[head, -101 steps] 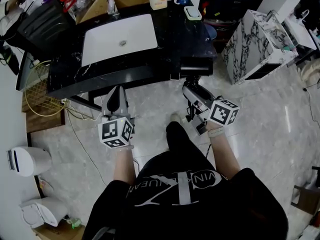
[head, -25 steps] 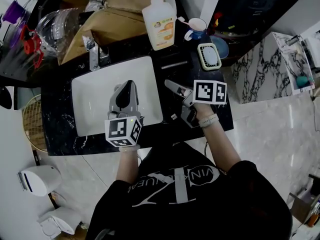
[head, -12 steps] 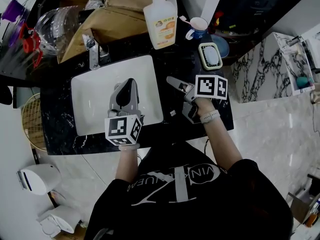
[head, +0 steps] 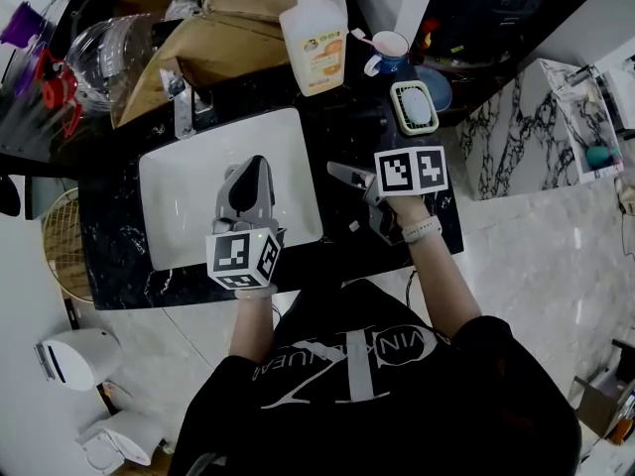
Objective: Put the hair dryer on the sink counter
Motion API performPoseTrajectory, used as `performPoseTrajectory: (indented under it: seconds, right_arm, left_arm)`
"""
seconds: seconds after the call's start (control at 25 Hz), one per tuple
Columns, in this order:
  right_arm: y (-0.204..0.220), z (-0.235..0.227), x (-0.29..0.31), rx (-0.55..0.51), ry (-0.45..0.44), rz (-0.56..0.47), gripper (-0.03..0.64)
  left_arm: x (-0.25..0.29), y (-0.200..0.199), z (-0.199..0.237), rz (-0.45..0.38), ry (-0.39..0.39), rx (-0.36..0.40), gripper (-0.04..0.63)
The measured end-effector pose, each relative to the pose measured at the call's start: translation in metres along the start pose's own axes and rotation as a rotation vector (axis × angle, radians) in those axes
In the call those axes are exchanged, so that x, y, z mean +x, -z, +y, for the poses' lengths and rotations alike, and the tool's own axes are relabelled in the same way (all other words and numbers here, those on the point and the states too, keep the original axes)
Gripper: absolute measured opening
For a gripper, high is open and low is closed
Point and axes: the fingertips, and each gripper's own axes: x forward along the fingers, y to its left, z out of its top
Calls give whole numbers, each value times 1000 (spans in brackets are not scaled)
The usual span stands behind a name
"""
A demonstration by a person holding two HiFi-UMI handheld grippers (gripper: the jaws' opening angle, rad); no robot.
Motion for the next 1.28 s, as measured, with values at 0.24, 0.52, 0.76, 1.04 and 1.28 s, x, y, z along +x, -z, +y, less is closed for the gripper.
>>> performPoseTrajectory:
  seconds: [0.24, 0.52, 0.76, 1.04, 1.28]
  right_arm:
    - [5, 0, -5, -84, 37, 31, 370]
    - [7, 3, -17, -153, 70, 23, 374]
    - [10, 6, -28, -154, 63, -8, 371]
    - [14, 10, -44, -217, 79, -59, 333]
    - [11, 14, -63, -292, 105, -138, 180]
  left_arm:
    - [0, 3, -9, -1, 22, -2, 0]
    - [-3, 5, -21, 0, 49, -6, 0]
    - [-8, 4, -28, -7, 59, -6, 0]
    - [-21, 3, -33, -13, 52, -6, 0]
    - [-32, 1, -39, -24, 40, -8, 0]
